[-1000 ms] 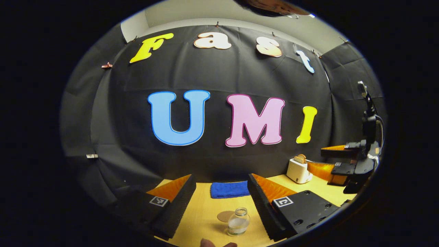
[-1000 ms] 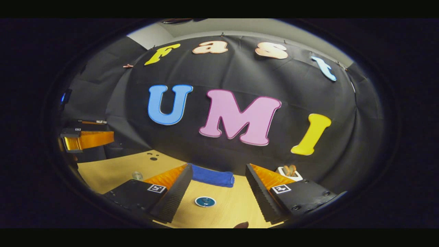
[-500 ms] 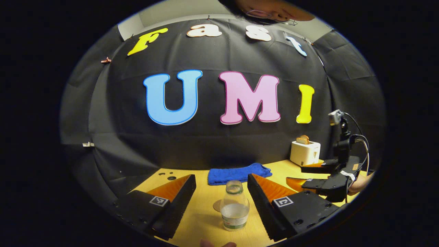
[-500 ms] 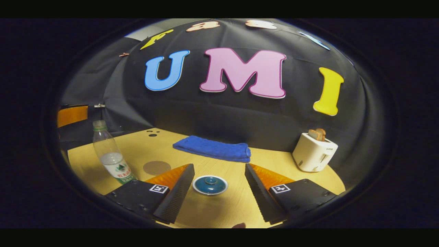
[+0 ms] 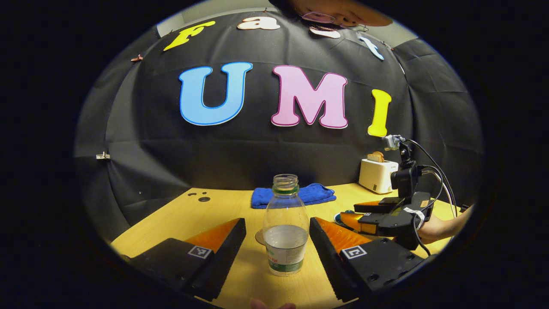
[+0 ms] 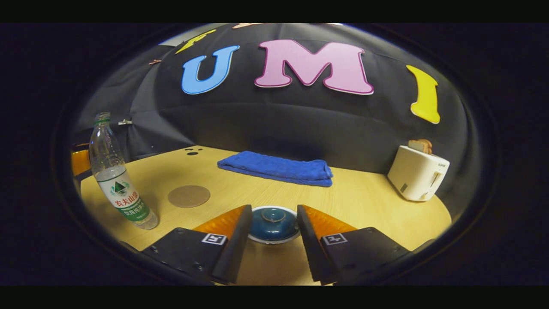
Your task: Open the teacup lid with one hand, grasp the water bottle and pour water into the teacup with the other hand; after pouring, place the water bottle on the coaster and then close the teacup lid.
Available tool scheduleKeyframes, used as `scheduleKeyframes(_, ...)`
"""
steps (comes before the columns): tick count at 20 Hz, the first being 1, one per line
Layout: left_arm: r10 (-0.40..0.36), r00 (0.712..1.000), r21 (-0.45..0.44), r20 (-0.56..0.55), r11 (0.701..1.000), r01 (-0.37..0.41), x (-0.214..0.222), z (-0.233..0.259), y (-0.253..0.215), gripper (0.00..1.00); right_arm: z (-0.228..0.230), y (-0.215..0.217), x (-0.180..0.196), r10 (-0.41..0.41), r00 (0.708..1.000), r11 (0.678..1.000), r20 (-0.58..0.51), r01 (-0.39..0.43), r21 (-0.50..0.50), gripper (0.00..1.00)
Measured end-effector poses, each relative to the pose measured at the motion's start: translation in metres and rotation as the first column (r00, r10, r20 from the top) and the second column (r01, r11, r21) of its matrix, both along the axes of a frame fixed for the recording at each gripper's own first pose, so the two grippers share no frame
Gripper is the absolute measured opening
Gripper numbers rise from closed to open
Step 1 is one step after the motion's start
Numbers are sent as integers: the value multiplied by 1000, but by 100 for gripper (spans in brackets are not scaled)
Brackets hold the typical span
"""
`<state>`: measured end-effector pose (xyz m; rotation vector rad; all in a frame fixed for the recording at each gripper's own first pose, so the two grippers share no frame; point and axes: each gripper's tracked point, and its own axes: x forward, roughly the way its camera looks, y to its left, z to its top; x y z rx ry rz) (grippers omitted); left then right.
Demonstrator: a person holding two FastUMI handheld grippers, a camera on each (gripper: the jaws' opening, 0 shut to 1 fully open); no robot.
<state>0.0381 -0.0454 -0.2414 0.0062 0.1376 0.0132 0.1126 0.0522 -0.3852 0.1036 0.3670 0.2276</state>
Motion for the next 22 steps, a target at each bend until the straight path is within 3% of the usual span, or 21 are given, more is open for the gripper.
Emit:
scheduleKeyframes(4, -7, 1000, -12, -9, 1000, 7, 3, -10, 0, 94, 4, -2, 2, -5, 1000, 999, 1, 5, 45, 52)
scheduleKeyframes(5, -10, 1000, -15, -11, 1000, 9, 4, -11, 0, 94, 3, -2, 5, -8, 1000, 998, -1, 8, 60, 41)
scheduleKeyframes(6, -11, 1000, -15, -11, 1000, 11, 5, -14, -1, 94, 3, -1, 4, -5, 1000, 997, -3, 5, 72, 43)
scheduleKeyframes(7, -12, 1000, -15, -12, 1000, 12, 6, -15, -2, 94, 4, 2, 3, 8, 1000, 997, -5, -8, 72, 27)
scheduleKeyframes(8, -13, 1000, -16, -13, 1000, 13, 8, -17, -3, 94, 4, 3, 2, 16, 1000, 998, -1, -16, 64, 27)
scheduleKeyframes(9, -14, 1000, -19, -11, 1000, 14, 9, -17, -4, 94, 6, 3, 1, 24, 1000, 998, -1, -24, 63, 34)
scheduleKeyframes(10, -19, 1000, -22, -12, 1000, 18, 10, -20, -6, 94, 7, 3, 0, 28, 1000, 997, -3, -28, 69, 24)
scheduleKeyframes(12, -28, 999, -22, -21, 999, 28, 12, -27, -10, 94, 14, 3, 0, 29, 999, 996, 15, -31, 83, 29)
scheduleKeyframes(15, -38, 999, -23, -32, 999, 38, 16, -35, -13, 98, 31, -2, 3, 19, 998, 997, 55, -24, 78, 29)
scheduleKeyframes(21, -28, 998, -40, -48, 999, 26, 28, -52, -14, 94, 62, -32, 6, -30, 992, 998, 122, 22, 62, 24)
scheduleKeyframes(22, -22, 998, -46, -53, 999, 19, 30, -56, -12, 94, 65, -39, 5, -39, 991, 998, 127, 32, 57, 34)
